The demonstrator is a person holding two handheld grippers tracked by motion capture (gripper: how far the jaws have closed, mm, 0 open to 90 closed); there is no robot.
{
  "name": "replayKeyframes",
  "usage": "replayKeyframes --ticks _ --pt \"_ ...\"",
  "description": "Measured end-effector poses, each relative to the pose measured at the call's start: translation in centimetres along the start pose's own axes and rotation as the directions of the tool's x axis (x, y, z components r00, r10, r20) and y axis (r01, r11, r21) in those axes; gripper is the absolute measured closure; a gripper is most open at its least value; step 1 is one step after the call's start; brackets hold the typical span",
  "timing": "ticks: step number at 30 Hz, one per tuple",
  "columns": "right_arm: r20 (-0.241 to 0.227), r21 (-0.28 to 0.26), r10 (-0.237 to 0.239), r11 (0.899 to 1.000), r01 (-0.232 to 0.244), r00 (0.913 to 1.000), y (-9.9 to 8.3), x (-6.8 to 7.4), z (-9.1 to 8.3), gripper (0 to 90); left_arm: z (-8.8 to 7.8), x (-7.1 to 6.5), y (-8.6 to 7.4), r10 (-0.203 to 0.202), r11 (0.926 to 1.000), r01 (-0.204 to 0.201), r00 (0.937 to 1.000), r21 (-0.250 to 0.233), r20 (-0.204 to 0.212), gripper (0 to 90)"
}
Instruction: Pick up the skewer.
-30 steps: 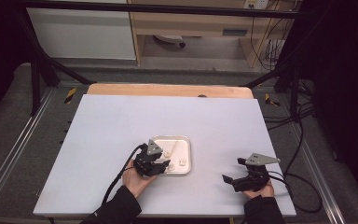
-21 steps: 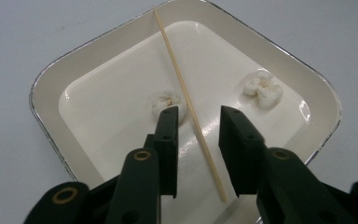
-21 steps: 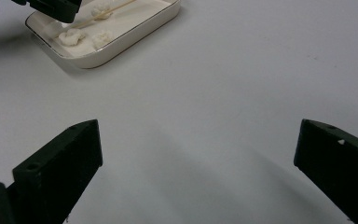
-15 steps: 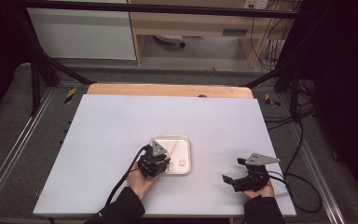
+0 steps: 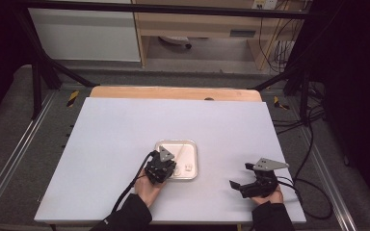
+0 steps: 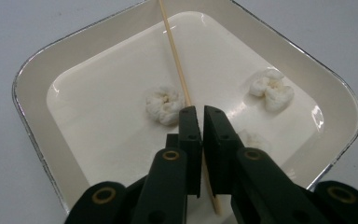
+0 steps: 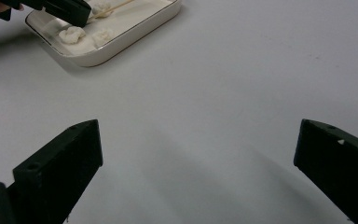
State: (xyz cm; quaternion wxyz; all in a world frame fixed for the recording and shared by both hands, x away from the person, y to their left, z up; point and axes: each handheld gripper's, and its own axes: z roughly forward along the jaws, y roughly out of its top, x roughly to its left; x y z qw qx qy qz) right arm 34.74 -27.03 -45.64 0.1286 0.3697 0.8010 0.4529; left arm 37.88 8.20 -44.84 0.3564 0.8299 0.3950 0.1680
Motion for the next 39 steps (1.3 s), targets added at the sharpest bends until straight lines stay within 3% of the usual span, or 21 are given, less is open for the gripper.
replayKeyframes --ticks 12,22,28,34,39 --pt "0.0 0.007 -0.017 1.0 0.017 0.9998 0.1 0.1 0.0 1.8 -0.7 0.4 -0.2 -0.015 0.999 0.015 0.9999 -0.042 0.002 88.4" --pt "0.023 0.02 -0.057 0.998 0.056 0.9981 0.4 0.7 0.2 1.9 -2.6 1.3 -0.1 -0.005 0.9973 0.009 0.999 -0.073 0.045 88.4" --pt "0.04 0.04 -0.137 0.99 0.135 0.9898 1.1 1.9 0.6 1.9 -3.5 1.5 0.1 0.03 0.9971 -0.025 0.9971 -0.072 0.07 88.4" --pt "0.046 0.059 -0.178 0.983 0.175 0.983 1.6 2.6 1.0 1.9 -4.1 1.7 0.0 0.06 0.996 -0.053 0.994 -0.071 0.091 88.5" --pt "0.059 0.077 -0.23 0.971 0.226 0.9713 2.3 3.4 1.3 2.3 -4.8 1.9 -0.2 0.09 0.994 -0.082 0.9892 -0.072 0.116 88.5"
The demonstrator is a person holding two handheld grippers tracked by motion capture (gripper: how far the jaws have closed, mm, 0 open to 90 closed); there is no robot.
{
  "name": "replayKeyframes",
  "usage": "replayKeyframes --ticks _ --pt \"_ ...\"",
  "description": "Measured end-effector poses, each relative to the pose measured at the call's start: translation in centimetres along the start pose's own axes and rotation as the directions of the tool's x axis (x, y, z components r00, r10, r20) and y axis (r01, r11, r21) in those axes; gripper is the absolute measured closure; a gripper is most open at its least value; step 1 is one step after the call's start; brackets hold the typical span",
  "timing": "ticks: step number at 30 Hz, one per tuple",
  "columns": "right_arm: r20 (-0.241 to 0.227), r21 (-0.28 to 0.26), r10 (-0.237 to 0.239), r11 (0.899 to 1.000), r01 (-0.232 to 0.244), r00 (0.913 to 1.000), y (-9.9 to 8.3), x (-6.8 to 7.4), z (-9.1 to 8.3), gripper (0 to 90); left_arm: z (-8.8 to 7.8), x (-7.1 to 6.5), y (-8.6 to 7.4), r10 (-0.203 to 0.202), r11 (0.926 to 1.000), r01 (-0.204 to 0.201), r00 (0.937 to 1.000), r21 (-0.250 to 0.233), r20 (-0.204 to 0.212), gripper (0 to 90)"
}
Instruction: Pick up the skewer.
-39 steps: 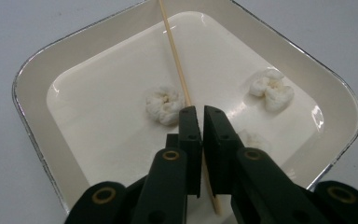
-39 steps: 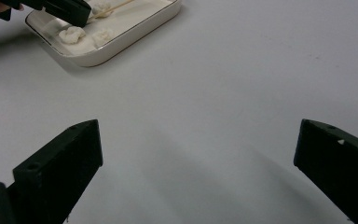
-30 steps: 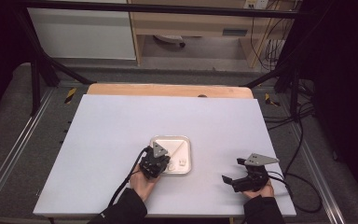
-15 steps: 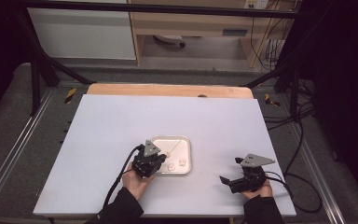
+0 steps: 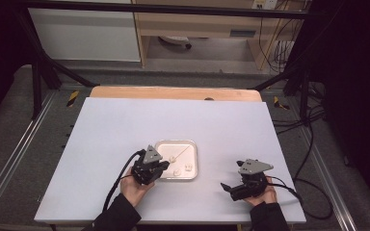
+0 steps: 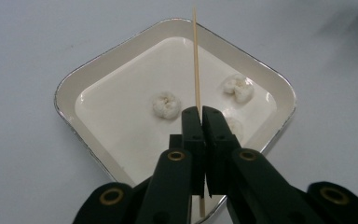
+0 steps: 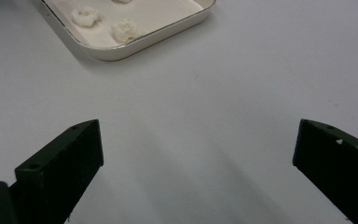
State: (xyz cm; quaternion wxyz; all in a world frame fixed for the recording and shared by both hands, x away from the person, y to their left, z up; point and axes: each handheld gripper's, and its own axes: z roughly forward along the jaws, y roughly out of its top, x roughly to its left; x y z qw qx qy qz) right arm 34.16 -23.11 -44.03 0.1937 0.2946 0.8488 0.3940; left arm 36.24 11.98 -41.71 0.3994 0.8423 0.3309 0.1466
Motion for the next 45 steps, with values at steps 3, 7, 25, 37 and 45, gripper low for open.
replayKeyframes --ticks 3,7,25,37,45 --pt "0.013 0.022 -0.037 0.999 0.037 0.9992 0.5 0.4 0.3 2.2 -0.3 0.0 -0.1 0.016 0.9999 -0.016 0.9998 0.003 0.012 88.4" --pt "0.013 0.034 -0.066 0.997 0.066 0.9977 1.2 1.0 0.6 2.4 -0.7 -0.1 -0.4 0.039 0.9992 -0.039 0.9986 0.006 0.036 88.5" --pt "0.076 0.065 -0.215 0.975 0.211 0.9736 2.8 2.4 0.7 5.1 -0.1 -1.9 0.7 0.121 0.9918 -0.124 0.9881 0.029 0.095 88.5" --pt "0.08 0.103 -0.385 0.921 0.376 0.9196 3.8 3.7 0.9 15.9 1.0 -3.5 2.0 0.177 0.9811 -0.186 0.975 0.055 0.134 88.5" --pt "0.074 0.126 -0.497 0.865 0.486 0.8645 4.2 4.5 1.0 25.3 1.8 -4.8 2.8 0.219 0.9697 -0.233 0.9617 0.073 0.165 88.6"
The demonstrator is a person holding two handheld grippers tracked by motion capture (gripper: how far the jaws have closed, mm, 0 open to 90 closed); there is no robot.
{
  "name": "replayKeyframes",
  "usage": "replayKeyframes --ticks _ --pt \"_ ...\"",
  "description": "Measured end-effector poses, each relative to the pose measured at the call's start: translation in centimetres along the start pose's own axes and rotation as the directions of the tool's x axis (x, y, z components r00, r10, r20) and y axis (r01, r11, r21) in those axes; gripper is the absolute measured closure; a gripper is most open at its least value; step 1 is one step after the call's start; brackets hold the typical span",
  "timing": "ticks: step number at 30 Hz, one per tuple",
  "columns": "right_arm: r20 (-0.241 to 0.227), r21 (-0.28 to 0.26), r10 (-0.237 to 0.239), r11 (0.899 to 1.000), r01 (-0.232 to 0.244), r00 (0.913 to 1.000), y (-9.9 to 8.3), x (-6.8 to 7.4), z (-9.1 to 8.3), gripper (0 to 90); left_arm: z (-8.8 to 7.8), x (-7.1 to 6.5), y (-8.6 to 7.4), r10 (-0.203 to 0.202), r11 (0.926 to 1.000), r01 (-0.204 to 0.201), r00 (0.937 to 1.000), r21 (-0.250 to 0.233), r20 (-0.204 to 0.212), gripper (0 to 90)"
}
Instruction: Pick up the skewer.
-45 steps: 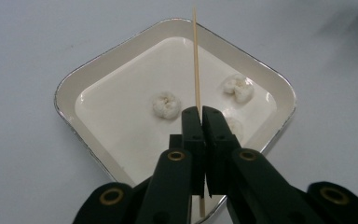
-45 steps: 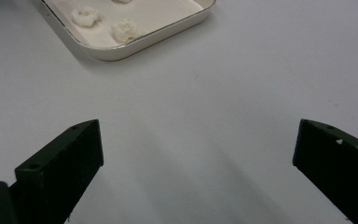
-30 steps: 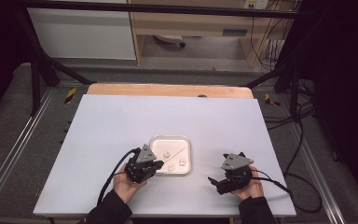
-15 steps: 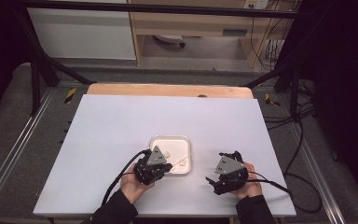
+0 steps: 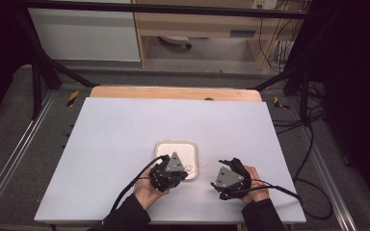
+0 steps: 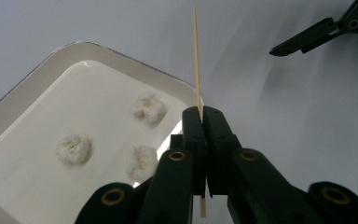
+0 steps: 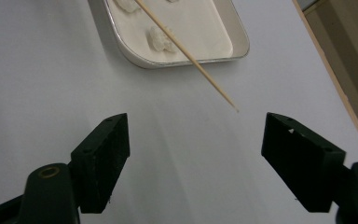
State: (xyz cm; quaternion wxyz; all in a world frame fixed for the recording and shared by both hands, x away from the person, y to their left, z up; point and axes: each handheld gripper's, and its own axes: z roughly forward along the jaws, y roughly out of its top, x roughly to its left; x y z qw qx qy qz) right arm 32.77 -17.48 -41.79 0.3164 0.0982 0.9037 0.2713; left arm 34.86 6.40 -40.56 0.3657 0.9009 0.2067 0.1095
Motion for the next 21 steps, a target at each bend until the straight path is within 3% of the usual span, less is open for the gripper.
replayKeyframes --ticks 5,6,7,9,11,15,18,21 --pt "0.002 0.004 -0.085 0.996 0.085 0.9964 0.2 0.4 0.0 34.4 0.7 -0.6 0.7 0.03 0.9993 -0.031 0.9994 0.021 0.018 88.6" --pt "0.0 0.008 -0.124 0.992 0.124 0.9923 0.2 0.6 0.0 38.5 0.8 -0.7 0.9 0.038 0.9989 -0.039 0.9991 0.025 0.02 88.6" --pt "0.0 0.008 -0.124 0.992 0.124 0.9923 0.2 0.6 0.0 38.5 0.9 -0.8 1.0 0.046 0.9985 -0.046 0.9987 0.028 0.022 88.6" --pt "0.001 0.013 -0.174 0.985 0.174 0.9848 0.1 0.7 0.1 44.0 1.1 -1.1 1.3 0.058 0.9976 -0.059 0.9979 0.035 0.029 88.5" --pt "0.001 0.014 -0.182 0.983 0.182 0.9833 0.1 0.8 0.1 45.6 1.3 -1.3 1.5 0.068 0.9968 -0.069 0.997 0.04 0.037 88.6" --pt "0.001 0.009 -0.253 0.968 0.253 0.9676 0.0 1.0 0.1 52.7 1.7 -1.6 2.0 0.088 0.9947 -0.09 0.9952 0.05 0.043 88.6" --pt "-0.011 0.015 -0.279 0.96 0.279 0.9602 0.0 1.3 0.1 57.2 2.0 -1.9 2.3 0.095 0.9939 -0.097 0.9943 0.053 0.049 88.5" --pt "-0.012 0.02 -0.329 0.944 0.33 0.9441 -0.1 1.3 0.3 60.8 2.2 -2.1 2.5 0.11 0.9916 -0.114 0.9924 0.062 0.055 88.5"
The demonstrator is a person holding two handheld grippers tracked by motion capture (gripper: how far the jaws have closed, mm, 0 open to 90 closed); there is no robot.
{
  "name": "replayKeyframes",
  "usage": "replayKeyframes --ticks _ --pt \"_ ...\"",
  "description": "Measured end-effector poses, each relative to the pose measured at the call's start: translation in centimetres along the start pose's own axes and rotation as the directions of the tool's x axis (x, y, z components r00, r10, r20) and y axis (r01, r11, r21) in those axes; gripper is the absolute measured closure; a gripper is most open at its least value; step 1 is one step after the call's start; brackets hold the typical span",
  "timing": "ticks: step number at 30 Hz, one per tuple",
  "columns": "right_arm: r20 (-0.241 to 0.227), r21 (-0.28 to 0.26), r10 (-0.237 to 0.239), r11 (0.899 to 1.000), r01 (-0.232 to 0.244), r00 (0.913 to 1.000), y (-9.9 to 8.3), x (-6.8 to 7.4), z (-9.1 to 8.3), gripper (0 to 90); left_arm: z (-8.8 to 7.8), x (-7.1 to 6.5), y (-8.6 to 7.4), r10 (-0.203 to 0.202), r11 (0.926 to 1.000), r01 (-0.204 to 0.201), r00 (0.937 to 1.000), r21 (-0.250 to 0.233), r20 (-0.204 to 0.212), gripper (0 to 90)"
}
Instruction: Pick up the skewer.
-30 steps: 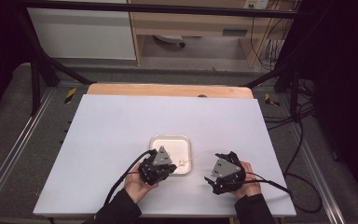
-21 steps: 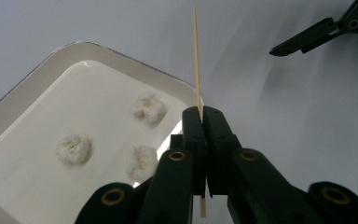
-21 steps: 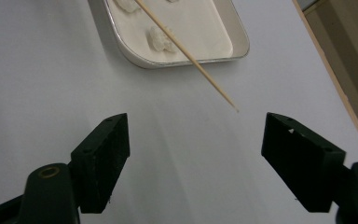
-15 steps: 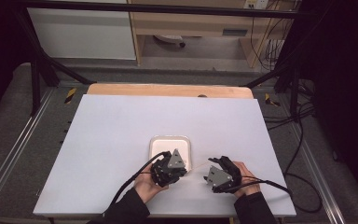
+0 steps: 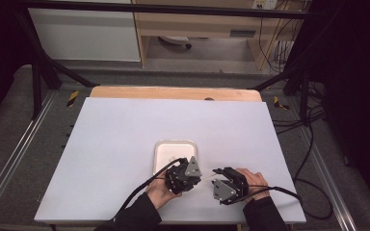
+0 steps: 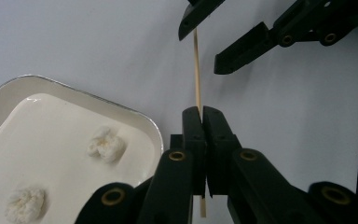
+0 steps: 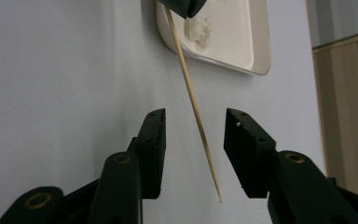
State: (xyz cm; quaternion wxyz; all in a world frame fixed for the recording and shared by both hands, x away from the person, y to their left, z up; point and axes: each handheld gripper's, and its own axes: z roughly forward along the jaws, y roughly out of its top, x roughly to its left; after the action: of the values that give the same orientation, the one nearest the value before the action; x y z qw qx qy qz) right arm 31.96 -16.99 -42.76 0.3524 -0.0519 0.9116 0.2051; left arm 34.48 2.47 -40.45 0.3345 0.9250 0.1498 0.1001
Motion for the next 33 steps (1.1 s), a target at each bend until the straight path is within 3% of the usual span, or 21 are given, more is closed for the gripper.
replayKeyframes --ticks 2,3,7,18,26,30,33 --pt "-0.005 0.009 -0.033 0.999 0.033 0.9995 -0.05 0.07 0.13 64.8 0.08 -0.09 0.09 0.006 1.0 -0.006 1.0 0.005 0.003 88.5" --pt "-0.002 0.014 -0.071 0.997 0.071 0.9975 -0.1 0.01 0.2 66.4 0.12 -0.16 0.12 0.008 1.0 -0.008 1.0 0.004 0.005 88.5" --pt "-0.009 0.018 -0.104 0.994 0.104 0.9946 -0.13 0.22 0.37 71.7 0.21 -0.24 0.13 0.015 0.9999 -0.015 0.9998 0.008 0.011 88.5" --pt "-0.034 -0.004 -0.14 0.99 0.14 0.9895 -0.18 0.21 0.61 85.2 0.39 -0.33 0.08 0.029 0.9994 -0.029 0.9993 0.018 0.025 88.5" --pt "-0.04 -0.003 -0.212 0.977 0.212 0.9764 -0.24 0.33 0.48 88.9 0.52 -0.16 0.08 0.019 0.9997 -0.019 0.999 0.017 0.04 88.4" --pt "-0.047 0.001 -0.229 0.973 0.229 0.9723 -0.16 0.39 0.5 89.2 0.7 -0.04 0.06 0.003 0.9991 -0.004 0.9989 0.041 0.047 87.0" --pt "-0.049 0.018 -0.24 0.97 0.241 0.9695 -0.12 0.44 0.54 89.3 0.86 0.06 -0.05 0.0 0.9965 -0.004 0.999 0.084 0.044 80.0"
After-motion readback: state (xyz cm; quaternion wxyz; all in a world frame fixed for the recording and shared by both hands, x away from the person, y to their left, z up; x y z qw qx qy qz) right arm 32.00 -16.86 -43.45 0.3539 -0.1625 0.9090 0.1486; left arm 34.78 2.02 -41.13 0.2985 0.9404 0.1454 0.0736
